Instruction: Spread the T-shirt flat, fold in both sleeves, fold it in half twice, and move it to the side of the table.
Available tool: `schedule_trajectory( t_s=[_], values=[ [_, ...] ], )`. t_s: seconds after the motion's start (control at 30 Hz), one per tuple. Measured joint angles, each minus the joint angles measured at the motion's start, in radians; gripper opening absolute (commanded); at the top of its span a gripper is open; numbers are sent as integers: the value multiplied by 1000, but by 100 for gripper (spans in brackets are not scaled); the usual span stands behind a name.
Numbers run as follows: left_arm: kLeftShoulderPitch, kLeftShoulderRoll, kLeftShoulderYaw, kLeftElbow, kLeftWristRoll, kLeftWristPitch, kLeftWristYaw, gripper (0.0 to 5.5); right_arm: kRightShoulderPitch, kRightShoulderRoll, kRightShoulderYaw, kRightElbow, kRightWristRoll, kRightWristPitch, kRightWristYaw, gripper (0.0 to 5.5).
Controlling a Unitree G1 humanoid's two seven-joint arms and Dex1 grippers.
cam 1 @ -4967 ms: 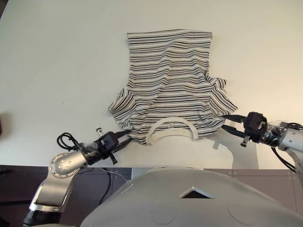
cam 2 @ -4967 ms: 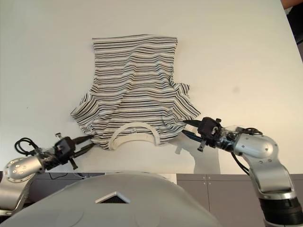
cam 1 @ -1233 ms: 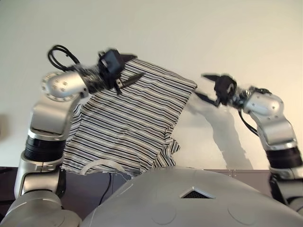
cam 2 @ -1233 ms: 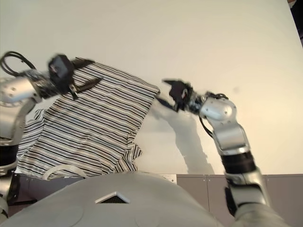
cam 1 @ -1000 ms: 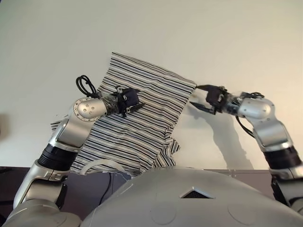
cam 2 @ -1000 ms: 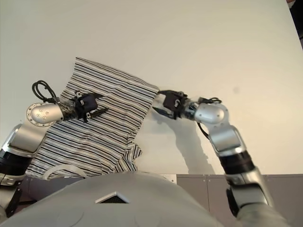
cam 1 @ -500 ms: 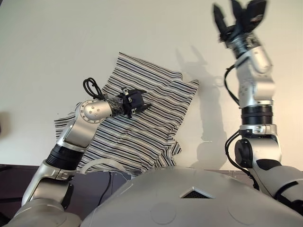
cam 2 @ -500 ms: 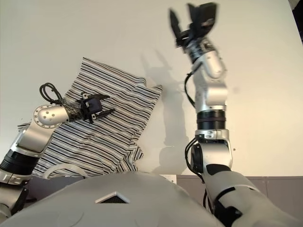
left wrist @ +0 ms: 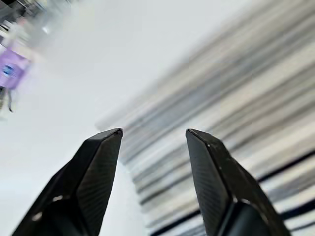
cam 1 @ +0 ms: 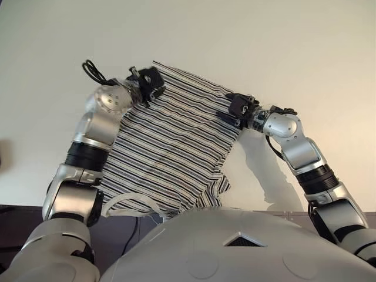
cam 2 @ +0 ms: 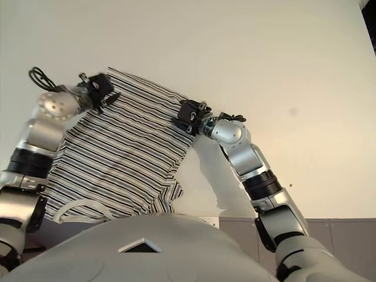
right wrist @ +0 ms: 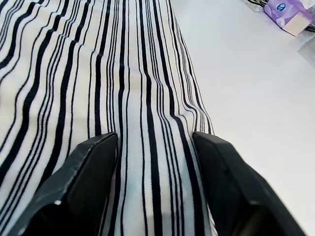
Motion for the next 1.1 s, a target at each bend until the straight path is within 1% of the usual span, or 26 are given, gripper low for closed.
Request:
schedule_trajectory(
  t_s=[0.03,0.1,0.17,0.2,0.3,0.4,0.53,0.67,0.73,0.8,0.83,0.9,0.97,1.07,1.1],
  values=[
    [-41,9,-47,61,69,-60,22,240,3,-14,4,-11,-1,0,25,282],
    [-32,41,-65,72,105,-112,31,240,15,-31,6,-33,0,1,50,282],
    [58,94,-30,-57,66,-109,-9,240,36,-37,-1,-64,2,1,51,282],
    [143,133,2,-178,13,-92,-55,240,45,-38,-3,-72,2,1,51,282],
    [348,244,50,-459,-84,-41,-187,240,71,-41,-10,-82,0,8,42,282],
    [385,268,74,-512,-97,-6,-220,240,65,-41,-16,-74,0,7,36,282],
    [296,211,71,-390,-47,21,-160,240,37,-40,-16,-43,0,6,40,282],
    [108,101,36,-121,54,7,-23,240,-10,-40,-23,19,-5,-12,31,282],
    [10,47,18,31,100,-31,39,240,-44,-37,-27,59,-11,-17,20,282],
    [-36,30,9,103,100,-75,40,240,-76,-28,-29,99,-17,-21,7,282],
    [-37,31,12,99,95,-83,20,240,-86,-26,-30,110,-18,-22,5,282],
    [10,54,16,15,57,-104,-53,240,-97,-24,-36,123,-19,-27,6,282],
    [113,100,27,-132,17,-104,-118,240,-85,-28,-44,111,-18,-30,8,282],
    [307,203,71,-378,-48,-87,-194,240,-32,-45,-68,62,-14,-30,7,282],
    [346,211,94,-421,-67,-58,-198,240,-12,-50,-78,50,-13,-28,5,282]
  ],
)
